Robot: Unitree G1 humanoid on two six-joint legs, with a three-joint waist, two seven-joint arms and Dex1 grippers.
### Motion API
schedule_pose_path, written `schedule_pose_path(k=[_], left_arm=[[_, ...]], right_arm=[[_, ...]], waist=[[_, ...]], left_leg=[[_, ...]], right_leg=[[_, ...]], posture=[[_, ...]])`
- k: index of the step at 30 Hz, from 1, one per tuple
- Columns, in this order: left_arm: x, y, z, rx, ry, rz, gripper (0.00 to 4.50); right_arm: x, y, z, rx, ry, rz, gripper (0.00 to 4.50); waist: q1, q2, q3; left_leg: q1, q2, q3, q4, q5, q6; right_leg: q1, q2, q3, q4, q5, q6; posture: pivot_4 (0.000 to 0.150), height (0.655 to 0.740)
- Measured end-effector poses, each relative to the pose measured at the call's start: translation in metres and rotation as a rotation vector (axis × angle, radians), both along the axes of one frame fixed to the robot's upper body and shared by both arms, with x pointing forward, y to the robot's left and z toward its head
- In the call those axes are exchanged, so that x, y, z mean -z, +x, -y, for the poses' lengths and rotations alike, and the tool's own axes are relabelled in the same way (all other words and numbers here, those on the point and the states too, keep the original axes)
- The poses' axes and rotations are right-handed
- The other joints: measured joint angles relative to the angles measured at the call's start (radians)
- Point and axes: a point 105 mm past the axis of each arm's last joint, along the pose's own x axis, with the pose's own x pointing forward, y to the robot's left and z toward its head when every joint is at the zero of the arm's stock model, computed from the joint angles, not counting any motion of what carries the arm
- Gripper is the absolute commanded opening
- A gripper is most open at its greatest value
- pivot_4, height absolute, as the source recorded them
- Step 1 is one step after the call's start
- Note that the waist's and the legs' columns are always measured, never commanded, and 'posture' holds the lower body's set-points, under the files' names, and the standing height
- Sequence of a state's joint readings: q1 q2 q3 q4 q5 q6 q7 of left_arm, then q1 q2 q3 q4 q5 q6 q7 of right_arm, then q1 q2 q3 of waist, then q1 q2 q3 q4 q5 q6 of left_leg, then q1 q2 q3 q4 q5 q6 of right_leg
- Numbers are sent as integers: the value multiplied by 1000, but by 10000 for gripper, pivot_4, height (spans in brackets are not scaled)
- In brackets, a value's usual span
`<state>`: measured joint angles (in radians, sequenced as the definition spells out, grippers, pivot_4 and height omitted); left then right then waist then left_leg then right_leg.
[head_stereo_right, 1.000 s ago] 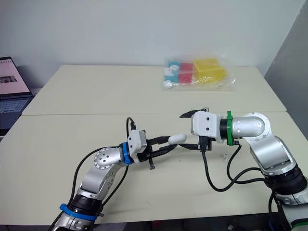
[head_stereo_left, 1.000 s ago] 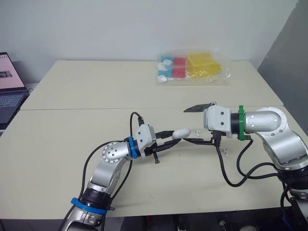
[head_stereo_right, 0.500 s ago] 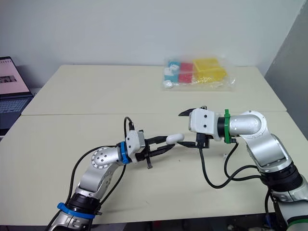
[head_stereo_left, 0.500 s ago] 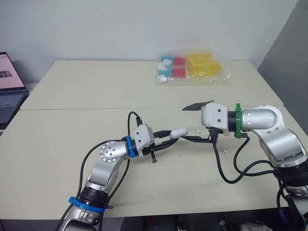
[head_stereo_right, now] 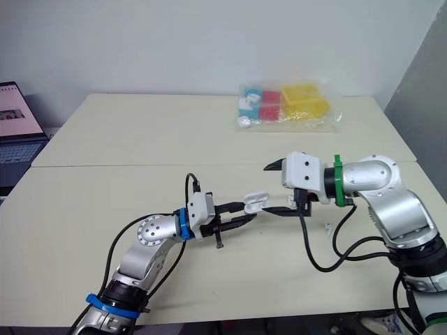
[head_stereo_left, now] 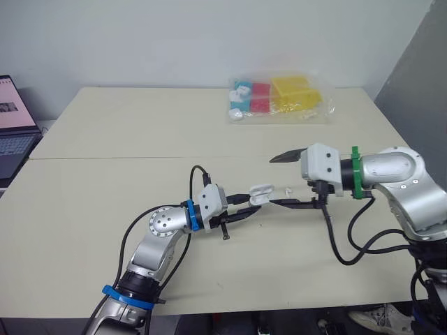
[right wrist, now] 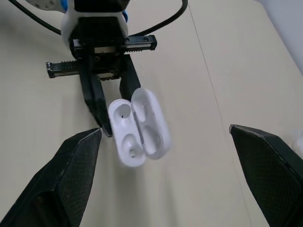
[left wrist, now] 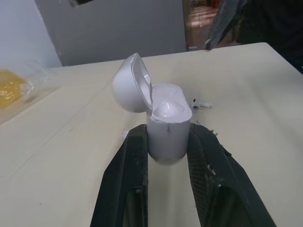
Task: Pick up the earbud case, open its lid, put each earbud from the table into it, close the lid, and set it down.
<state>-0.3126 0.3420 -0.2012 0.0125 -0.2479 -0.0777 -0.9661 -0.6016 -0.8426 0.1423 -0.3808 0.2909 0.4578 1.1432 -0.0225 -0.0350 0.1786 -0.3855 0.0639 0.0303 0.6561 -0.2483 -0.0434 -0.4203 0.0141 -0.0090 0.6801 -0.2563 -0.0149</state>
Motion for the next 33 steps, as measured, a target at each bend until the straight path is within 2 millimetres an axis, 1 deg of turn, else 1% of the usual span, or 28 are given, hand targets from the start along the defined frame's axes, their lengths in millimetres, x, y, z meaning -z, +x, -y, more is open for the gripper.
schedule_pose_path(k=[2,5,7,9,10,12,14,16,18,20,24,27,30,33], left_arm=[[-2,4,-3,-31,-7,0,7838],[-2,8,-12,-76,-7,-2,7838],[1,8,-17,-100,-1,-13,7838],[3,8,-22,-119,6,-21,7838],[2,8,-23,-120,8,-19,7838],[0,4,-24,-112,11,-11,7838],[-2,1,-23,-106,7,-12,7838],[-2,0,-24,-105,10,-15,7838],[-1,0,-24,-106,12,-25,7838],[-1,1,-24,-105,14,-27,7838],[-4,1,-23,-87,22,-18,7838],[-3,1,-23,-84,26,-23,7838],[-2,1,-23,-86,29,-35,7838],[-2,1,-23,-86,30,-38,7838]], right_arm=[[-3,0,19,85,27,-42,45000],[1,0,53,278,64,-118,45000],[19,-1,75,456,64,-170,45000],[40,-1,89,615,67,-233,45000],[47,-1,93,672,70,-253,45000],[58,-2,94,810,120,-279,45000],[70,-4,94,907,151,-313,45000],[87,-6,93,1035,206,-357,45000],[102,-9,89,1109,235,-405,45000],[112,-12,86,1170,246,-408,45000],[120,-15,86,1270,295,-397,45000],[126,-19,96,1357,312,-396,45000],[125,-24,98,1380,327,-384,45000],[130,-28,96,1406,359,-411,45000]], waist=[[1,0,0],[8,0,0],[15,0,0],[13,0,0],[12,0,0],[11,-1,0],[12,0,0],[13,-1,-1],[13,0,-1],[14,0,-1],[14,0,-1],[13,0,-1],[12,0,-1],[12,0,-1]], left_leg=[[0,0,0,0,0,0],[-1,0,0,0,0,0],[-1,0,0,-1,0,0],[0,0,2,-2,0,0],[1,0,2,-2,0,0],[2,1,0,-3,0,0],[2,0,0,-4,0,0],[2,0,0,-6,0,-1],[2,0,1,-7,0,-1],[2,0,1,-8,0,-1],[1,0,2,-10,0,-1],[1,0,2,-10,0,0],[1,0,1,-10,0,0],[2,0,1,-10,0,0]], right_leg=[[0,0,0,0,0,0],[0,-1,0,-1,0,0],[0,-1,0,-2,0,0],[-1,-1,2,-1,0,0],[-1,-1,2,0,0,0],[0,-2,1,0,0,0],[-1,-1,1,0,0,0],[-1,-1,1,-1,0,0],[-2,0,2,-1,0,0],[-2,0,2,-2,0,0],[-2,0,2,-4,-1,0],[-2,0,2,-5,-1,0],[-2,0,1,-5,-1,0],[-2,0,1,-5,-1,0]], posture=[[1500,7400],[1500,7400],[1500,7400],[1500,7400],[1500,7400],[1500,7400],[1500,7400],[1500,7400],[1500,7400],[1500,7400],[1500,7400],[1500,7400],[1500,7400],[1500,7400]])
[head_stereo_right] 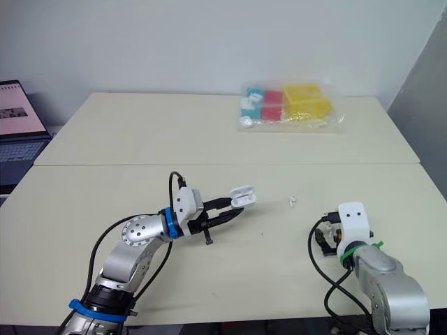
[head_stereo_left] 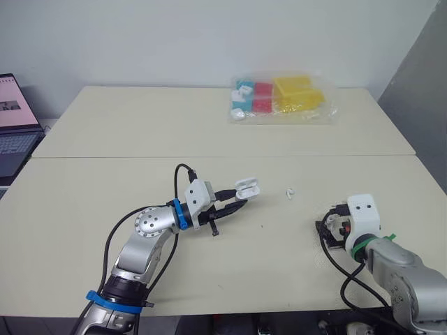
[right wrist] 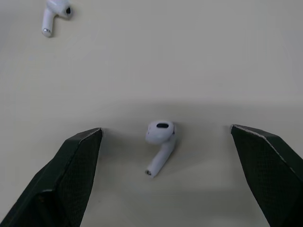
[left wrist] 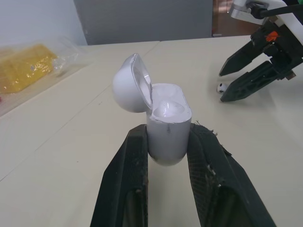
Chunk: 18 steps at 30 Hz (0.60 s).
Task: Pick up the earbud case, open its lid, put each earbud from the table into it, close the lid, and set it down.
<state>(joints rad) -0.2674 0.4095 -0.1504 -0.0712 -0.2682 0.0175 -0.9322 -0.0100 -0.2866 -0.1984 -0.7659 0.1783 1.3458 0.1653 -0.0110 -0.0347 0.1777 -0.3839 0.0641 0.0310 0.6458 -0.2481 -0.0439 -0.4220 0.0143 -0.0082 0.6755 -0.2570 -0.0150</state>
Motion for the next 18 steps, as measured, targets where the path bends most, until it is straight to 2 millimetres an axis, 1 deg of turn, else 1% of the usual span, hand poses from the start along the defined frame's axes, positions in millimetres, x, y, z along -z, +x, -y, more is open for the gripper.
schedule_pose_path(k=[4,6,7,9,16,17,18], left_arm=[[0,0,0,3,1,-2,7838],[-1,0,1,5,2,1,7838],[-1,0,1,6,2,3,7838],[-2,1,1,8,2,7,7838],[-2,0,1,12,4,6,7838],[-2,0,1,12,4,6,7838],[-2,0,1,12,5,6,7838]], right_arm=[[1,1,1,18,6,5,45000],[1,1,0,17,11,5,41351],[1,1,-1,14,15,4,38817],[2,2,-4,4,21,6,31923],[3,6,-8,-12,30,22,6563],[4,6,-8,-11,30,22,4064],[4,5,-8,-11,29,21,4172]], waist=[[-4,0,0],[-7,0,0],[-7,0,0],[-9,0,0],[-9,0,0],[-9,0,0],[-9,0,0]], left_leg=[[0,0,0,0,0,0],[0,0,0,0,0,0],[0,0,0,0,0,0],[0,0,0,0,0,0],[0,-1,0,0,0,0],[0,-1,0,0,0,0],[0,-1,0,0,0,0]], right_leg=[[0,0,0,0,0,0],[0,0,0,-1,0,0],[0,0,0,-1,0,0],[0,0,0,-1,0,0],[1,0,0,-1,0,0],[1,0,0,-1,0,0],[1,0,0,-1,0,0]], posture=[[1500,7400],[1500,7400],[1500,7400],[1500,7400],[1500,7400],[1500,7400],[1500,7400]])
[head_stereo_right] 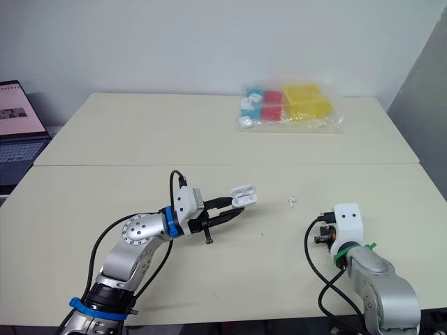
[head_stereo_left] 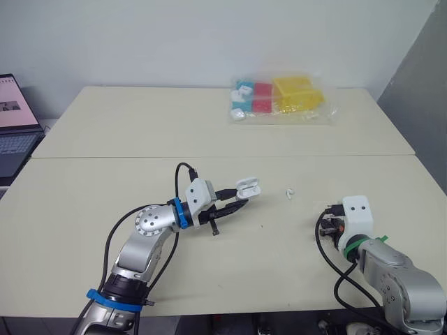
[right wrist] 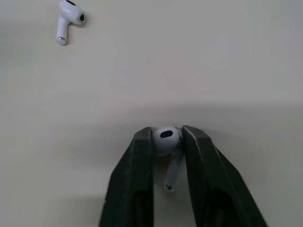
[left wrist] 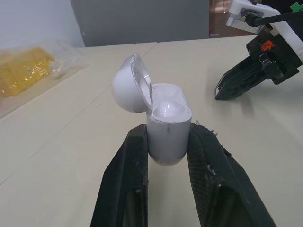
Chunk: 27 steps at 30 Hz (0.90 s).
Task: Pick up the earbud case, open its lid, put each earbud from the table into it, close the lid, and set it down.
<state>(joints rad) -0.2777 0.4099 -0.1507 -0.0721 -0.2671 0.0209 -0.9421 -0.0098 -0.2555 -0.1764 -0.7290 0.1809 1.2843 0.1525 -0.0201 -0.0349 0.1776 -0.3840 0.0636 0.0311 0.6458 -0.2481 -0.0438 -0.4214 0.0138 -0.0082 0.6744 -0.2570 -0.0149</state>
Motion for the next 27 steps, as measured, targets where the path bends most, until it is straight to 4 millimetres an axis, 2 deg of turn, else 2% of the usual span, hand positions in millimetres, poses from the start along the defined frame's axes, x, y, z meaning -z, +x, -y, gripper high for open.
schedule_pose_path(k=[5,8,11,14,17,19,27], left_arm=[[1,-1,-1,-3,2,-3,7838],[2,-1,-2,-9,6,-4,7838],[2,-6,-2,-9,7,0,7838],[6,-9,-5,-17,22,-12,7838],[6,-11,-7,-28,24,-16,7838],[4,-12,-8,-35,26,-9,7838],[3,-16,-12,-43,47,-1,7838]], right_arm=[[-1,-2,3,-31,-9,-11,4172],[-5,-3,-1,-127,10,-17,4172],[-16,-5,-4,-370,-103,-36,4172],[-28,-5,3,-655,-250,-51,4172],[-24,-18,1,-1011,-341,-102,4172],[-18,-20,16,-1133,-387,-185,4172],[-15,-15,56,-1355,-585,-354,4172]], waist=[[0,0,0],[-2,0,0],[-7,2,1],[-7,0,1],[-7,0,2],[-7,0,2],[-6,1,2]], left_leg=[[0,0,0,0,0,0],[-1,0,0,-1,0,0],[-1,-1,1,-1,0,0],[-1,0,-1,-1,0,0],[-1,1,-2,-3,0,0],[-1,1,-1,-3,0,0],[-2,0,1,-2,0,0]], right_leg=[[0,0,0,-1,0,0],[0,0,0,-1,0,0],[0,-1,0,-2,0,0],[1,0,-2,-4,0,0],[1,2,-3,-6,0,-1],[1,2,-2,-8,0,0],[1,1,-1,-10,0,0]], posture=[[1500,7400],[1500,7400],[1500,7400],[1500,7400],[1500,7400],[1500,7400],[1500,7400]])
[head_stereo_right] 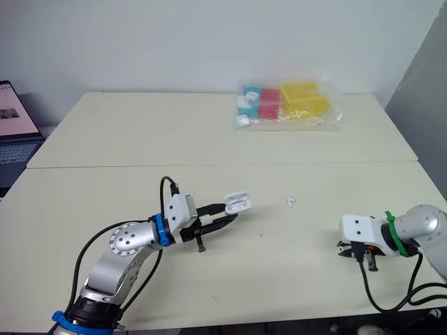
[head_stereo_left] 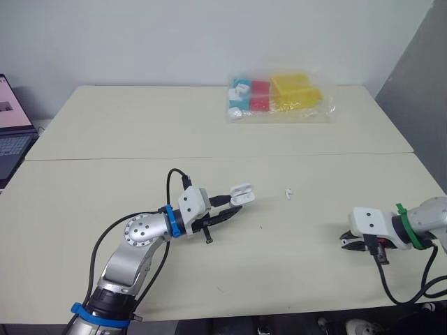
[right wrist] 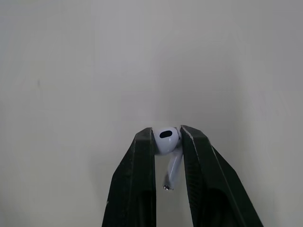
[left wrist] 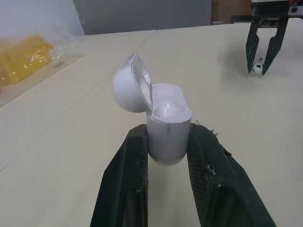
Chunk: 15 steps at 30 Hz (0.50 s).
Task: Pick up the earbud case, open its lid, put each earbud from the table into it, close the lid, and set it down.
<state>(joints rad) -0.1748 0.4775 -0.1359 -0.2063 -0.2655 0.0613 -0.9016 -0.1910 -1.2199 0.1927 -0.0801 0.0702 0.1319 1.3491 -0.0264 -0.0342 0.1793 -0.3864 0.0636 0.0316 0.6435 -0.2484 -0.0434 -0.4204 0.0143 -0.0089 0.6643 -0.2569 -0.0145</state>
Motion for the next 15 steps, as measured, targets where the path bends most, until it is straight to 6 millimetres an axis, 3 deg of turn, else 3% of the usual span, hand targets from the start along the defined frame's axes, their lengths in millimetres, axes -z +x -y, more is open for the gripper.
schedule_pose_path(k=[3,9,15], left_arm=[[0,-1,-1,-2,2,0,7838],[-2,-2,0,-2,2,8,7838],[0,-2,-1,-5,4,2,7838]], right_arm=[[-1,3,10,-24,-40,-16,4172],[-3,15,7,-28,-35,14,4172],[-1,18,3,-45,-34,36,25226]], waist=[[1,0,0],[0,0,0],[3,1,0]], left_leg=[[0,0,0,0,0,0],[1,0,0,1,0,0],[1,0,1,1,0,0]], right_leg=[[0,0,0,1,0,0],[0,0,0,2,0,0],[0,0,1,2,0,0]], posture=[[1500,7400],[1500,7400],[1500,7400]])
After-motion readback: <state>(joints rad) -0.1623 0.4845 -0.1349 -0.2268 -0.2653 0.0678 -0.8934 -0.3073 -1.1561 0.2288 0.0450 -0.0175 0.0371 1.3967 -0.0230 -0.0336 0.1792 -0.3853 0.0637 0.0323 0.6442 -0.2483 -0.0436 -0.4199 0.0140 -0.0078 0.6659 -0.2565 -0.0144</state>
